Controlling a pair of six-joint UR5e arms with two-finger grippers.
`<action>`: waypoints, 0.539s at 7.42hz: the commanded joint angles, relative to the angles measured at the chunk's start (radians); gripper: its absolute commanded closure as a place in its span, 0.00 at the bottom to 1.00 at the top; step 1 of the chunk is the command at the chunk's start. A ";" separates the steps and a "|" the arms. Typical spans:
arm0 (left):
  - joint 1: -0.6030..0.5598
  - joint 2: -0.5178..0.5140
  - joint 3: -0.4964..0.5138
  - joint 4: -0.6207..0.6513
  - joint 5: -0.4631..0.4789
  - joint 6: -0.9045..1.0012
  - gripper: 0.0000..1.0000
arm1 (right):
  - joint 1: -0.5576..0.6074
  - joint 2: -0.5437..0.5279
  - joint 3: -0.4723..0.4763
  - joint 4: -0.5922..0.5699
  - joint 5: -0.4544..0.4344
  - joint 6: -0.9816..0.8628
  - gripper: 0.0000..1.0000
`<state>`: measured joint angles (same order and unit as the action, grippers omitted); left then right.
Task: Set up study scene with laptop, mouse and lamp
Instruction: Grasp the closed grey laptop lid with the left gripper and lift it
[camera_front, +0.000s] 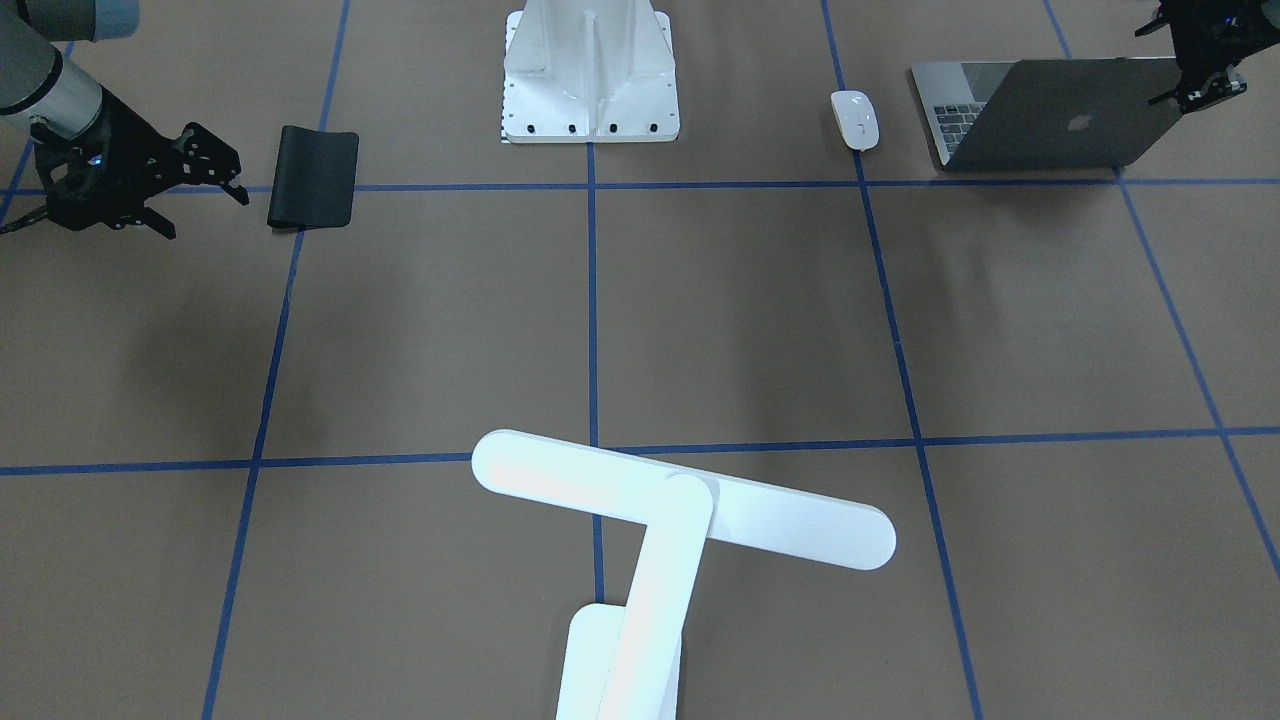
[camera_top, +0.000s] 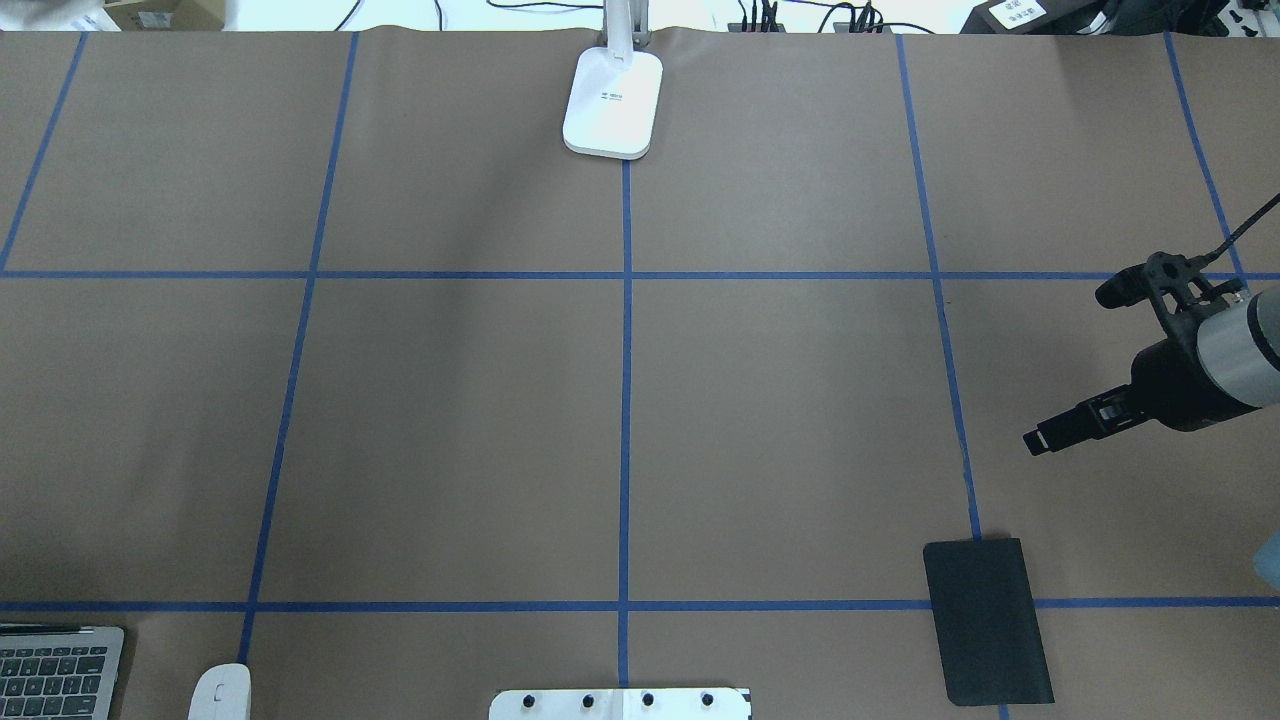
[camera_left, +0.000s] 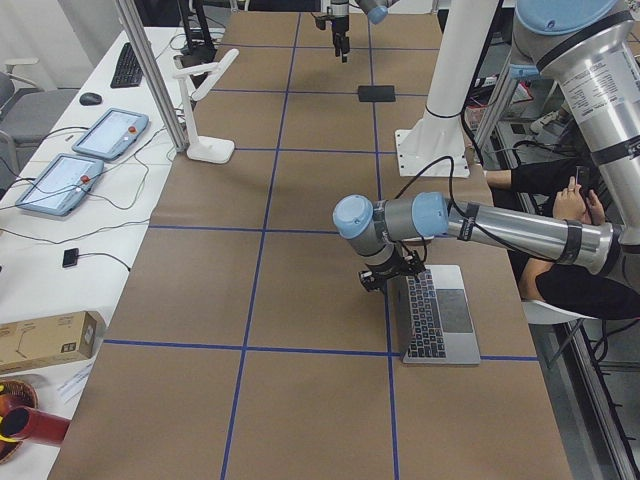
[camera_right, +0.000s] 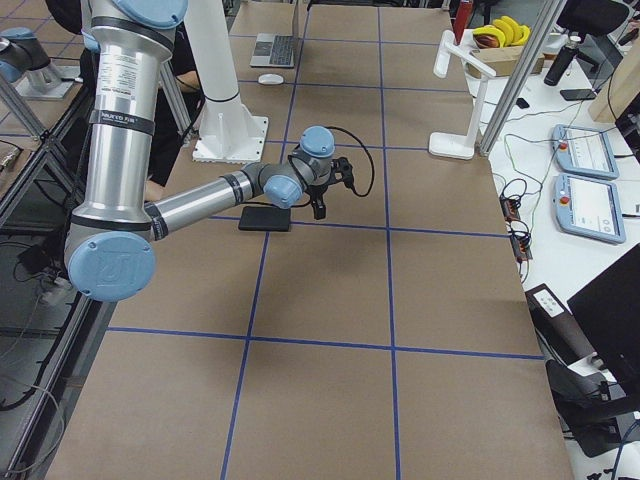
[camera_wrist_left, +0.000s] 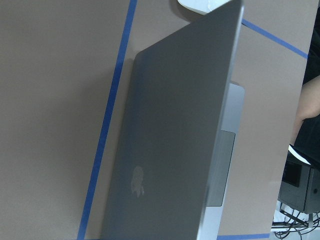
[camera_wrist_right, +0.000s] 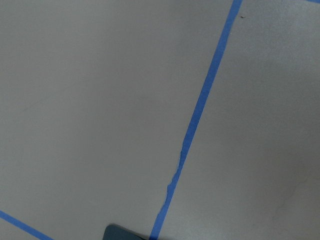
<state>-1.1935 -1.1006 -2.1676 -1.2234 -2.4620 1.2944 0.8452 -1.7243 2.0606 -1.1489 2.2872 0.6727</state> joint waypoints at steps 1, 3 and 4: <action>-0.001 0.005 0.043 -0.068 -0.002 -0.006 0.11 | 0.000 0.002 0.003 0.000 0.000 -0.001 0.02; -0.004 0.010 0.041 -0.070 -0.003 -0.003 0.15 | 0.000 0.002 0.004 0.000 0.000 -0.001 0.02; -0.006 0.010 0.040 -0.070 -0.003 -0.003 0.25 | 0.000 0.002 0.004 0.000 0.000 -0.001 0.02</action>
<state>-1.1973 -1.0918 -2.1267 -1.2918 -2.4649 1.2909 0.8452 -1.7228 2.0642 -1.1489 2.2872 0.6719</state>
